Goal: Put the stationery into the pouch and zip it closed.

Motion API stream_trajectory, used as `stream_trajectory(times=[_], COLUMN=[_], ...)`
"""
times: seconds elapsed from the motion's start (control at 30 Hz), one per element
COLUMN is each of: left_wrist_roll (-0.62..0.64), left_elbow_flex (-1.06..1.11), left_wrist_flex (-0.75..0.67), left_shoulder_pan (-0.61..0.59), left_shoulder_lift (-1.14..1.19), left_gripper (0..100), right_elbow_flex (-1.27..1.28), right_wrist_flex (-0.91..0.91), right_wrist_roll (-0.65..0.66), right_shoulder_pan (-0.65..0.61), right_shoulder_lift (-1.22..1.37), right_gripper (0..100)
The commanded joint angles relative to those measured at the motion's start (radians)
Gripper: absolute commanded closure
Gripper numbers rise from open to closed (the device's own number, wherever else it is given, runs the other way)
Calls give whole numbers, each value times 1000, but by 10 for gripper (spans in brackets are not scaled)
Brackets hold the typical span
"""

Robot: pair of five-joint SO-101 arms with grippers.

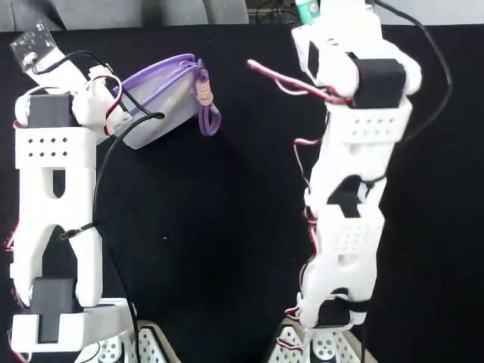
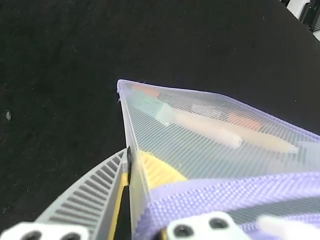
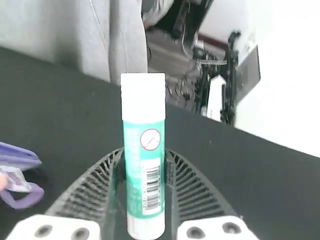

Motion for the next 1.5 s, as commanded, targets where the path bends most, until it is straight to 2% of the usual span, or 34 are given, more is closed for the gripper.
stream_trajectory(times=[0.0, 0.53, 0.8, 1.03, 1.33, 1.47], left_wrist_roll=[2, 2, 2, 2, 2, 2], left_elbow_flex=[19, 8, 8, 8, 7, 7], left_wrist_flex=[-6, 9, 9, 9, 9, 9], left_shoulder_pan=[-10, -10, -10, -10, -10, -7], left_shoulder_lift=[6, 6, 6, 6, 6, 6], left_gripper=[970, 970, 970, 970, 970, 970], right_elbow_flex=[-47, -21, 295, 472, 555, 585], right_wrist_flex=[31, 38, 35, 29, 15, 26], right_wrist_roll=[-48, -160, -158, -157, -158, -221], right_shoulder_pan=[-12, -20, -23, -146, -259, -278], right_shoulder_lift=[-113, -321, -579, -736, -759, -762], right_gripper=[987, 987, 987, 987, 987, 987])
